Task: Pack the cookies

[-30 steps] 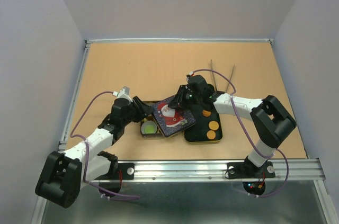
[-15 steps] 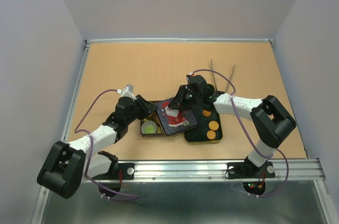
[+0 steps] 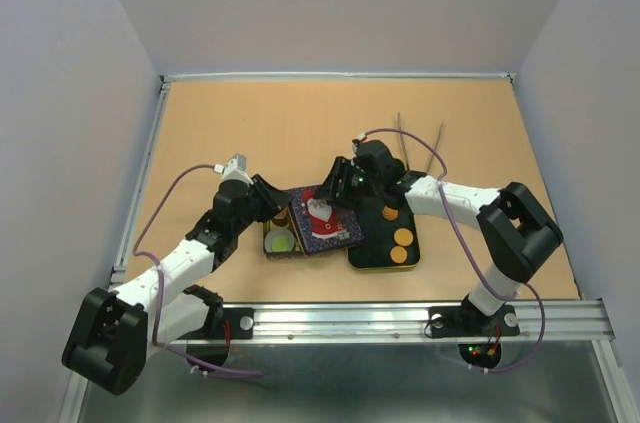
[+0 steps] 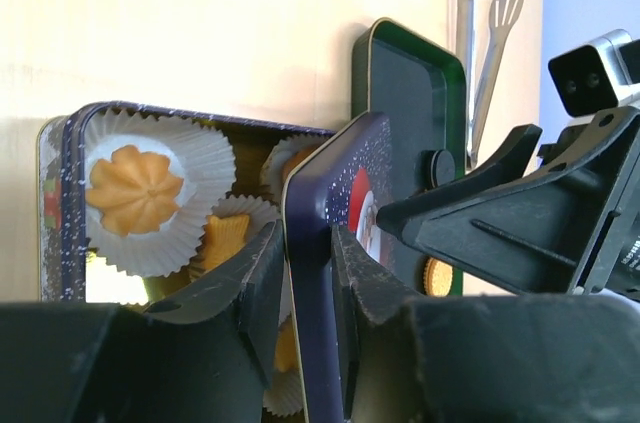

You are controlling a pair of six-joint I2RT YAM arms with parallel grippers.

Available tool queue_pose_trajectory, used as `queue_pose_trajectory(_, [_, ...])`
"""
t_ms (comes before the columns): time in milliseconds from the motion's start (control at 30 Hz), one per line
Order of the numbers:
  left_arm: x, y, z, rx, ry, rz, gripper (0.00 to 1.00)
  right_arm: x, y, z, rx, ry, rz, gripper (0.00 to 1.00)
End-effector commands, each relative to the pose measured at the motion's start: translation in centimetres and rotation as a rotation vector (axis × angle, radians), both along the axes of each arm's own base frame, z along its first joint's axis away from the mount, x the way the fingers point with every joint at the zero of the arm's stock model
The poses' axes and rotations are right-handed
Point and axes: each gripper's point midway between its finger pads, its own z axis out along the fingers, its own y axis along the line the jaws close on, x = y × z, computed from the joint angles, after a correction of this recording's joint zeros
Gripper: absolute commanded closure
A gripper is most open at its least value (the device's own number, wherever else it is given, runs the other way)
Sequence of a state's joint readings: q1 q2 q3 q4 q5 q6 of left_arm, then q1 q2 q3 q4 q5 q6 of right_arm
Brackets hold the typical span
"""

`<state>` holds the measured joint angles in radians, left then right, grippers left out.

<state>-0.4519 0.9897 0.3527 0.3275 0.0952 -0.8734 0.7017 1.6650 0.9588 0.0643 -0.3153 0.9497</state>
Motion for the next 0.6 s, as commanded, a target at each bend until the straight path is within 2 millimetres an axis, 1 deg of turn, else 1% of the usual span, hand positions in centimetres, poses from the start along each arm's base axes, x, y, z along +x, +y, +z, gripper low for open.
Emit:
queue_pose_trajectory(0, [1.5, 0.7, 3.2, 0.038, -0.085, 0.025, 0.88, 1.5, 0.6, 4.9, 0.024, -0.125, -0.011, 0.40])
queue_pose_trajectory(33, [1.6, 0.8, 3.2, 0.043, -0.089, 0.025, 0.88, 1.8, 0.5, 5.2, 0.019, -0.136, -0.016, 0.38])
queue_pose_trajectory(67, [1.6, 0.9, 3.4, 0.040, -0.093, 0.022, 0.88, 2.1, 0.6, 6.0, 0.023, -0.157, -0.021, 0.38])
queue_pose_trajectory(100, [1.7, 1.1, 3.6, 0.039, -0.099, 0.025, 0.88, 2.1, 0.1, 5.9, -0.006, -0.154, -0.027, 0.37])
queue_pose_trajectory(133, [1.8, 1.2, 3.8, 0.041, -0.105, 0.023, 0.88, 2.1, -0.1, 6.0, -0.014, -0.158, -0.028, 0.36])
queue_pose_trajectory(167, [1.8, 1.2, 4.0, 0.037, -0.109, 0.012, 0.88, 2.2, -0.2, 6.3, -0.016, -0.167, -0.033, 0.35])
queue_pose_trajectory(200, [2.1, 1.8, 4.0, 0.042, -0.111, 0.024, 0.88, 2.3, -0.4, 6.5, -0.025, -0.172, -0.036, 0.34])
queue_pose_trajectory(267, [2.1, 2.2, 4.0, 0.048, -0.114, 0.014, 0.88, 2.3, -0.7, 7.0, -0.023, -0.182, -0.041, 0.33])
queue_pose_trajectory(300, [2.2, 2.5, 4.0, 0.049, -0.114, 0.016, 0.88, 2.4, -1.0, 6.9, -0.030, -0.183, -0.044, 0.32])
queue_pose_trajectory(333, [2.6, 3.3, 4.0, 0.051, -0.115, 0.032, 0.88, 2.4, -1.2, 7.0, -0.031, -0.184, -0.049, 0.32])
queue_pose_trajectory(400, [2.5, 3.5, 3.7, 0.046, -0.107, 0.000, 0.88, 2.4, -1.6, 6.7, -0.042, -0.182, -0.053, 0.32])
queue_pose_trajectory(567, [2.7, 4.7, 3.3, 0.061, -0.092, -0.015, 0.89, 2.3, -2.0, 6.0, -0.055, -0.170, -0.053, 0.31])
